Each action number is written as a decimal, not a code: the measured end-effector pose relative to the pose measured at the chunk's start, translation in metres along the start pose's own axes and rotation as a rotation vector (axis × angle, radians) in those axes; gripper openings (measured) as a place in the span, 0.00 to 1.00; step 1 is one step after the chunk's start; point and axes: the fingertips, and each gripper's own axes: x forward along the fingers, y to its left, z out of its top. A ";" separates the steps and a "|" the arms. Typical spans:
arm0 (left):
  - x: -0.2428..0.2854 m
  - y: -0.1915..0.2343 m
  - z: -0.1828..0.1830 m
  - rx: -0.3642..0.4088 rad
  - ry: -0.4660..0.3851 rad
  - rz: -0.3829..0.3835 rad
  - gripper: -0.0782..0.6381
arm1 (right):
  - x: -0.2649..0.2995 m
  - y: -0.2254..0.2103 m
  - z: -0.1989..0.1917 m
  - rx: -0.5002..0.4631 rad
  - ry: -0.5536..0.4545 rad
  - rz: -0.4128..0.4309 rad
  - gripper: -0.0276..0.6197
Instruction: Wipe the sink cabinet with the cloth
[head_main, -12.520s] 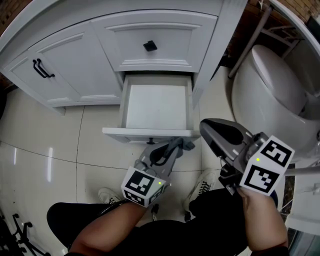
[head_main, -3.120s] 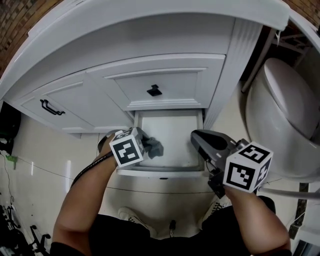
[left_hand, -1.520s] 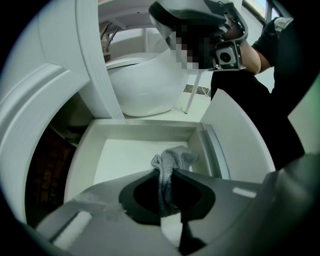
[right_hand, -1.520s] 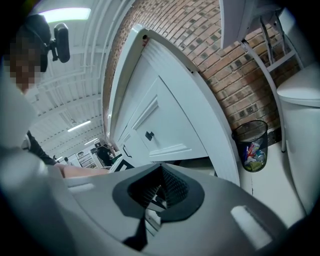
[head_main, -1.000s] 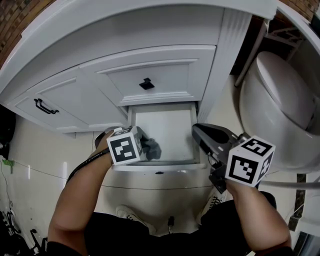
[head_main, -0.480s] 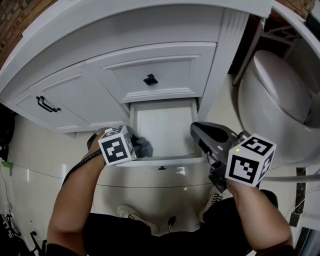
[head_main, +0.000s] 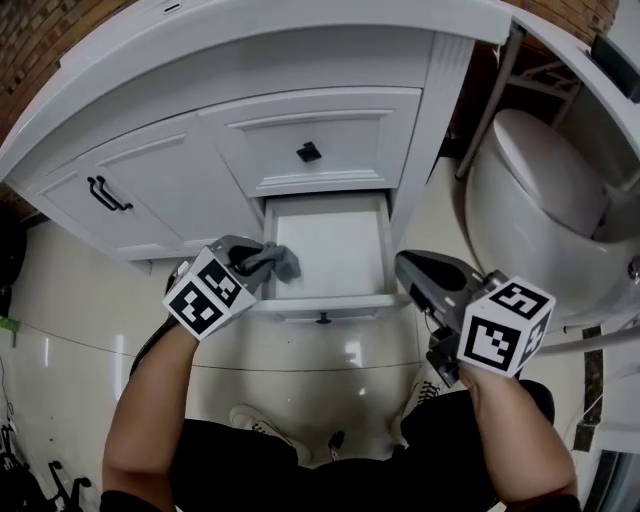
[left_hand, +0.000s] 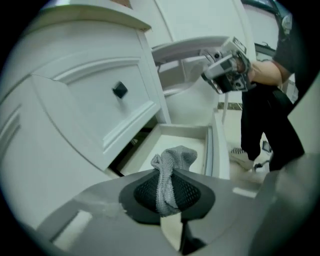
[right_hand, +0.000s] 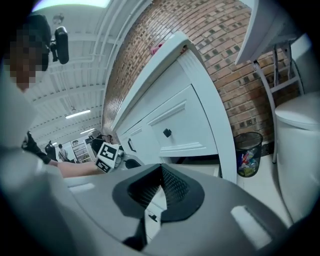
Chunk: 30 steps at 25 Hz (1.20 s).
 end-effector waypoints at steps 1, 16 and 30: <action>-0.012 0.001 0.008 -0.045 -0.058 0.020 0.16 | -0.005 0.001 0.000 -0.022 -0.001 -0.013 0.05; -0.146 -0.085 0.037 -0.472 -0.464 0.104 0.16 | -0.037 0.099 -0.029 -0.178 0.002 0.061 0.05; -0.165 -0.183 0.015 -0.453 -0.500 0.002 0.16 | -0.105 0.128 -0.090 -0.142 0.012 -0.019 0.05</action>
